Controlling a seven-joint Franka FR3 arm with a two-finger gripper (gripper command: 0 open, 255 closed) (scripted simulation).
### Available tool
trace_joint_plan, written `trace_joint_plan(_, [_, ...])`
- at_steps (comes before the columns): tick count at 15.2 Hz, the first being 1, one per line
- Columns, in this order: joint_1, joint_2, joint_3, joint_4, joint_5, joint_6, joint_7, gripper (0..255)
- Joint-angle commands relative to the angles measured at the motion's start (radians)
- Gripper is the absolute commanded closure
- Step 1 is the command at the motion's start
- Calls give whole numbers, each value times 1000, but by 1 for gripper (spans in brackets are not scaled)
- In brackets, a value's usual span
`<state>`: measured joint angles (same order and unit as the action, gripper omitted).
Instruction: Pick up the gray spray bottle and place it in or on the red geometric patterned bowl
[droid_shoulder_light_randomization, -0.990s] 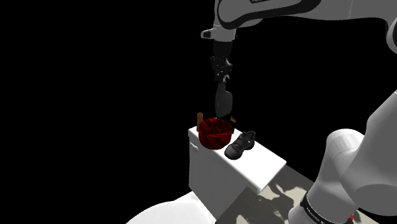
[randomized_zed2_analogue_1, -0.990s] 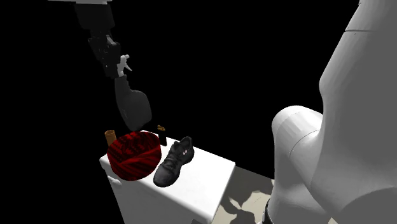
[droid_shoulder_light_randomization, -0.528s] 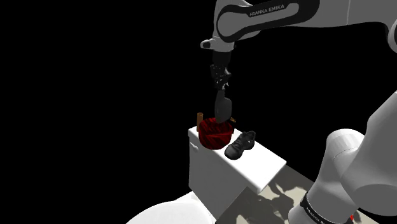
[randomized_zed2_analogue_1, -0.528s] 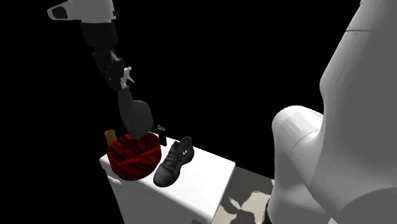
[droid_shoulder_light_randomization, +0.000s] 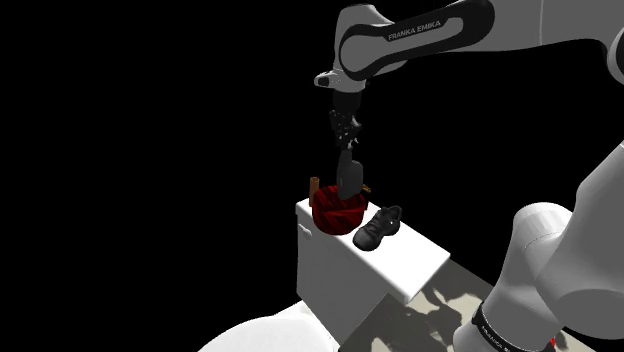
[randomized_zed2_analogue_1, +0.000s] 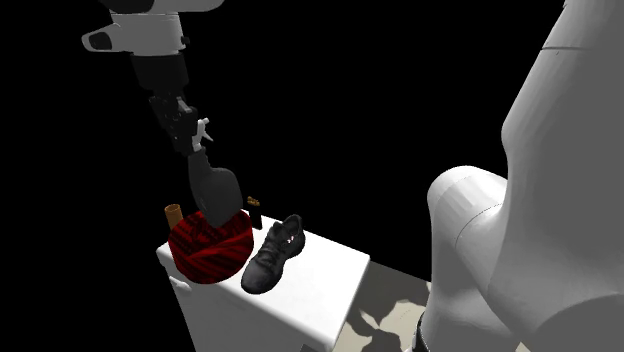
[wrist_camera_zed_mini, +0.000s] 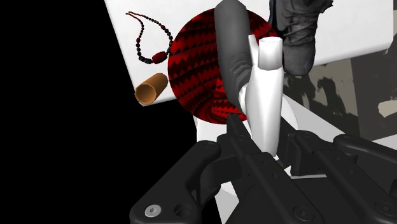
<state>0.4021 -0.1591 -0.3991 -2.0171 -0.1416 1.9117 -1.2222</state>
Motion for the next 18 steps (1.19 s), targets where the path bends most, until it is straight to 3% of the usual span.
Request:
trace_joint_plan(1, [0,0,0,0,0,1,0,255])
trace_joint_plan(4, [0,0,0,0,0,1,0,255])
trace_joint_plan(5, [0,0,0,0,0,1,0,0])
trace_joint_plan(10, [0,0,0,-1,0,1,0,0])
trace_joint_plan(14, [6,-12,11,114,1,-126,0,0])
trace_joint_plan(18, [6,-12,11,114,1,-126,0,0])
